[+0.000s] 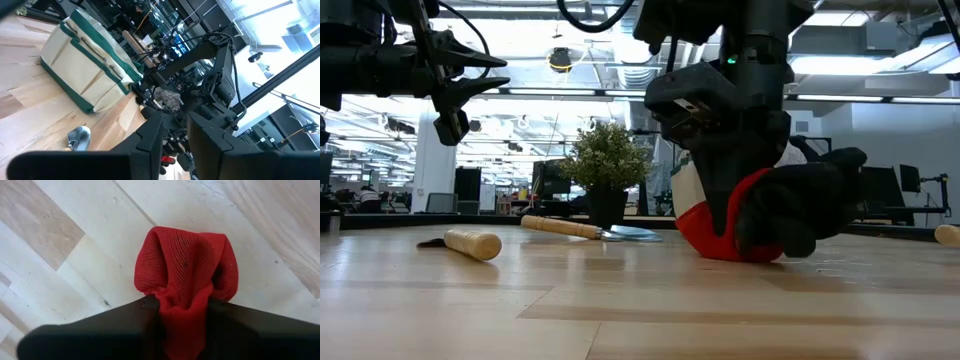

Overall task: Pick & Place Garden tools in Gardening bag
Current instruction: Put the red gloves into the white gardening bag

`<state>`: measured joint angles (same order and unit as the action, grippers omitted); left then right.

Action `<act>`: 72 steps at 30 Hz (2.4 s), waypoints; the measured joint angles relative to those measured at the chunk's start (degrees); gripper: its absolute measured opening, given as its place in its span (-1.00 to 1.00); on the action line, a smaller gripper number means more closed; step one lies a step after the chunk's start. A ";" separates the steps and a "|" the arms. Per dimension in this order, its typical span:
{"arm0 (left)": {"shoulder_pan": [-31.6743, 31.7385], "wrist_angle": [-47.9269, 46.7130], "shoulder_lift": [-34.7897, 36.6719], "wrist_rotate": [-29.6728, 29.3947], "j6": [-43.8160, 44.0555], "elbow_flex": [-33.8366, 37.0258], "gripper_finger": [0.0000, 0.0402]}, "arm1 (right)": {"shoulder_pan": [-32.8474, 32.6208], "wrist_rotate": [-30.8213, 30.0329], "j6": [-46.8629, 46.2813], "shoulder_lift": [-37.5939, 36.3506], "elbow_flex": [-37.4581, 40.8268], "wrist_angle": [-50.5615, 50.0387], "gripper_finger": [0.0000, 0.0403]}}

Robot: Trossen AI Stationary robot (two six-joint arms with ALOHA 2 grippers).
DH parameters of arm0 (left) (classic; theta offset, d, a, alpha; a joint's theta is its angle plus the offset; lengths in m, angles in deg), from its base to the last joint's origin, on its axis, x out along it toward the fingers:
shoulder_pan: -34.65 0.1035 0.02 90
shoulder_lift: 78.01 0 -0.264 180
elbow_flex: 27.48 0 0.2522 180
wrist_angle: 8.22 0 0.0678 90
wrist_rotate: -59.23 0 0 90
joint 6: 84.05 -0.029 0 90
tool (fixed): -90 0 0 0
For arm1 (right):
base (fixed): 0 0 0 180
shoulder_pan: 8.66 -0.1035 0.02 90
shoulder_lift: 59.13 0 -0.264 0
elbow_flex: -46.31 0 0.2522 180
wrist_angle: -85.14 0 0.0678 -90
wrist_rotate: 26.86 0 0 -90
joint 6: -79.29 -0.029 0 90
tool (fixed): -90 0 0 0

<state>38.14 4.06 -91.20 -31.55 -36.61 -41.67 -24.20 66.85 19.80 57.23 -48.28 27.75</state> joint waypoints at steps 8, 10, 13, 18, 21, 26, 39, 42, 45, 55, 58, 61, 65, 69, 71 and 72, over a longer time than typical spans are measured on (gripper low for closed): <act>0.00 0.00 0.00 0.00 0.00 0.00 -0.57 | 3.61 -2.12 8.85 -7.52 -10.05 -2.19 -0.71; 0.00 0.05 0.00 -0.02 0.00 0.00 -0.57 | 5.61 -4.84 11.03 -10.88 -12.11 -4.00 -0.71; 0.00 0.26 -0.02 0.00 0.00 0.00 -0.57 | 9.34 -11.74 13.01 -17.14 -15.24 -6.02 -0.71; 0.02 0.71 -0.26 -0.02 -0.39 0.00 -0.57 | 17.57 -27.70 11.97 -26.59 -16.93 -10.32 -0.71; 0.01 1.09 -0.70 -0.02 -0.42 0.00 -0.57 | 22.17 -33.01 10.02 -29.69 -16.92 -12.62 -0.71; 0.01 1.06 -0.76 -0.03 -0.42 0.00 -0.57 | 25.74 -35.67 6.88 -28.58 -16.92 -18.36 -0.71; 0.02 1.46 -0.76 -0.02 -0.17 0.00 -0.57 | 26.11 -32.88 2.21 -13.82 -16.85 -29.71 -0.71; 0.02 1.47 -0.85 -0.02 -0.03 0.02 -0.57 | 25.77 -31.67 2.42 -11.96 -16.83 -28.51 -0.71; 0.02 1.50 -0.89 -0.02 0.00 0.02 -0.57 | 25.73 -30.61 2.47 -11.05 -16.83 -27.15 -0.71; 0.02 1.99 -0.96 -0.02 0.00 0.02 -0.57 | 25.73 -28.62 2.48 -9.34 -17.03 -25.65 -0.71; 0.02 2.13 -0.96 -0.02 0.00 0.02 -0.57 | 25.73 -28.54 2.50 -9.04 -16.81 -26.02 -0.69; 0.02 2.29 -0.96 -0.02 -0.02 0.02 -0.57 | 25.73 -29.01 2.50 -9.23 -16.92 -25.95 -0.54; 0.02 2.32 -0.96 -0.02 -0.02 0.02 -0.57 | 25.86 -28.84 2.50 -9.18 -16.92 -26.49 -0.30; 0.02 2.36 -0.96 -0.02 0.00 0.02 -0.57 | 25.95 -28.40 2.63 -9.18 -16.92 -26.76 -0.09; 0.00 2.47 -0.96 -0.02 -0.01 0.02 -0.57 | 25.95 -28.40 2.63 -9.18 -16.92 -26.76 0.00; 0.02 2.50 -0.96 -0.01 0.00 0.02 -0.57 | 25.97 -28.40 2.84 -9.18 -16.92 -26.76 0.04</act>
<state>38.15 6.56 -92.16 -31.56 -36.61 -41.65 1.77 38.45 22.65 48.04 -65.21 0.99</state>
